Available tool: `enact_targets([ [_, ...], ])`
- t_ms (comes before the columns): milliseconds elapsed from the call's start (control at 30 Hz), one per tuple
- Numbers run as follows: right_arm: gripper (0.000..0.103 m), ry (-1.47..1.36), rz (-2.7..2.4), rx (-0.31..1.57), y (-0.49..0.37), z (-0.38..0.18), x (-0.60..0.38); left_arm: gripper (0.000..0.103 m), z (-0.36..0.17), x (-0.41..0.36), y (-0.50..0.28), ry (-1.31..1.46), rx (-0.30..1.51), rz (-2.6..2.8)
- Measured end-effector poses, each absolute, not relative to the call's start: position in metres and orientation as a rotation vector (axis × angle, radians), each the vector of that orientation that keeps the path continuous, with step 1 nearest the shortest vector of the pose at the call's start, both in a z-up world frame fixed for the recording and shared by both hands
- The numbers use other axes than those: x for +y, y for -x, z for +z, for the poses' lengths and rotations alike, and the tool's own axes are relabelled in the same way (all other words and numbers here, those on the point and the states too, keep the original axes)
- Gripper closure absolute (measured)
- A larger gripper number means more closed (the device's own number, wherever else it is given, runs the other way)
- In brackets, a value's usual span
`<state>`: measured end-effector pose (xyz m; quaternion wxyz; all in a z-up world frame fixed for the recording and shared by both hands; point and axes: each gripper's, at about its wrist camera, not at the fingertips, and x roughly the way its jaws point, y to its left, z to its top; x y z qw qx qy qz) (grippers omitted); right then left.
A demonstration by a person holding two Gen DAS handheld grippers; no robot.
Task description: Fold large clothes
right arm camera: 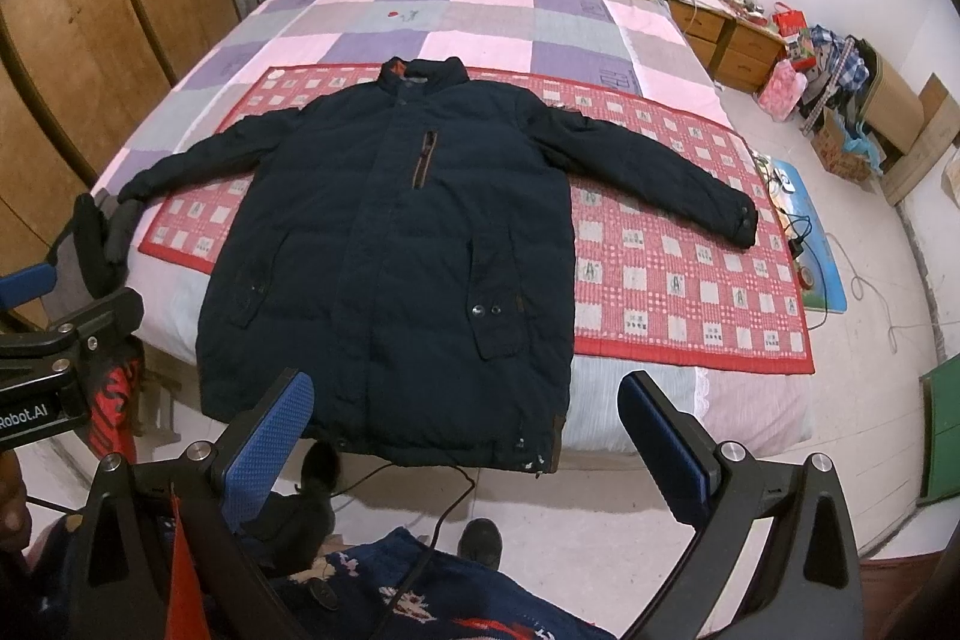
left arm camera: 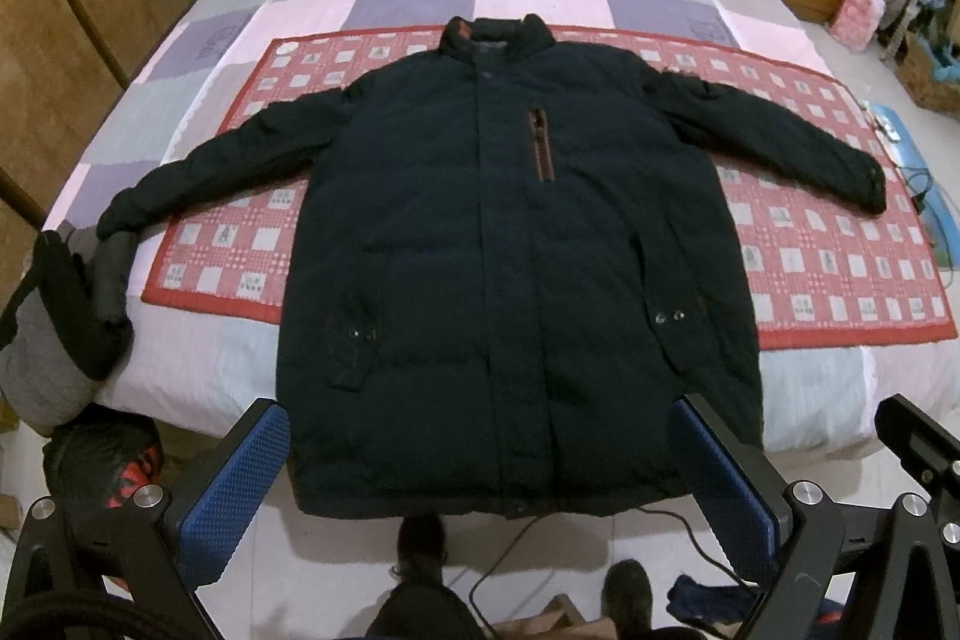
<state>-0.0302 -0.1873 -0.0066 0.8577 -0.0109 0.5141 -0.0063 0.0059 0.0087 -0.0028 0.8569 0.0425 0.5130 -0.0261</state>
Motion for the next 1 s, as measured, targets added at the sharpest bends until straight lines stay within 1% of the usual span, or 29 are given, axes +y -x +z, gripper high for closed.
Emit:
enact_targets([
  [1000,0.000,0.017,-0.007,1.083,0.024,-0.008,-0.189,0.000,-0.003,0.019,-0.020,-0.077,1.085,-0.042],
])
